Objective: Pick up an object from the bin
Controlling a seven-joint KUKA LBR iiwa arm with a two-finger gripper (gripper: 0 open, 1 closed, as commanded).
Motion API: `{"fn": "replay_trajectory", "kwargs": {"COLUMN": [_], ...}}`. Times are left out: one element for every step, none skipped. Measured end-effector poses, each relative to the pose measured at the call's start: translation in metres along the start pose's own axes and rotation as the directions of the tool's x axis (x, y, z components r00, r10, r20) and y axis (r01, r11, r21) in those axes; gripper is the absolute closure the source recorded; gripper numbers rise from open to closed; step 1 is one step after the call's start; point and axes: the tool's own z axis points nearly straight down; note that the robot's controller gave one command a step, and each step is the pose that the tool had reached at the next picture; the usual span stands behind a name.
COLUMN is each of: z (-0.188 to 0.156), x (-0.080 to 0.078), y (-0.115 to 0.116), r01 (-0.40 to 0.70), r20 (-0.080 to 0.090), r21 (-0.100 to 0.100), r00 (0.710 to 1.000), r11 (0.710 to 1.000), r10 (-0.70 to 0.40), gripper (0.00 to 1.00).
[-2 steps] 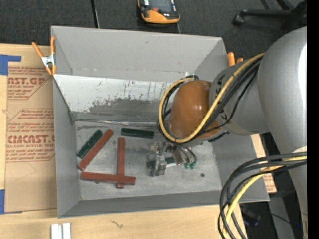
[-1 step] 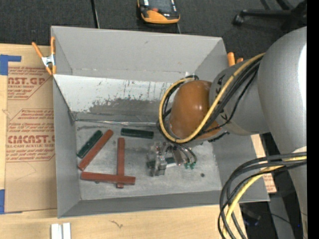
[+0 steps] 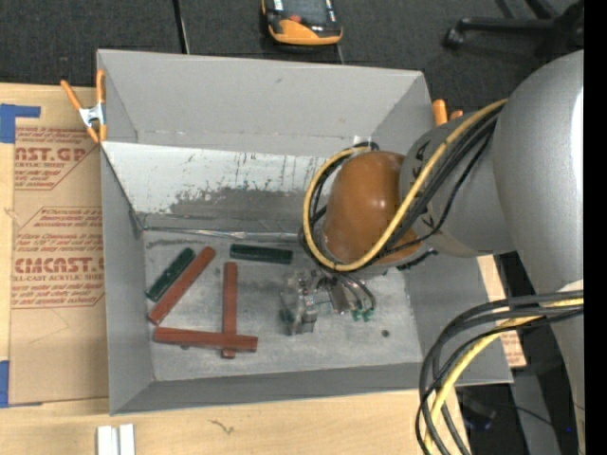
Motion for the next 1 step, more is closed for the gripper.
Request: {"fn": "replay_trajectory", "kwargs": {"z": [-0.0096], "x": [0.0007], "y": [0.0002], "r01": [0.000], "r20": [-0.004], "r21": [0.000], "r00": [1.000], "r11": [1.000], "r10": [0.000], "gripper": [1.00]}}
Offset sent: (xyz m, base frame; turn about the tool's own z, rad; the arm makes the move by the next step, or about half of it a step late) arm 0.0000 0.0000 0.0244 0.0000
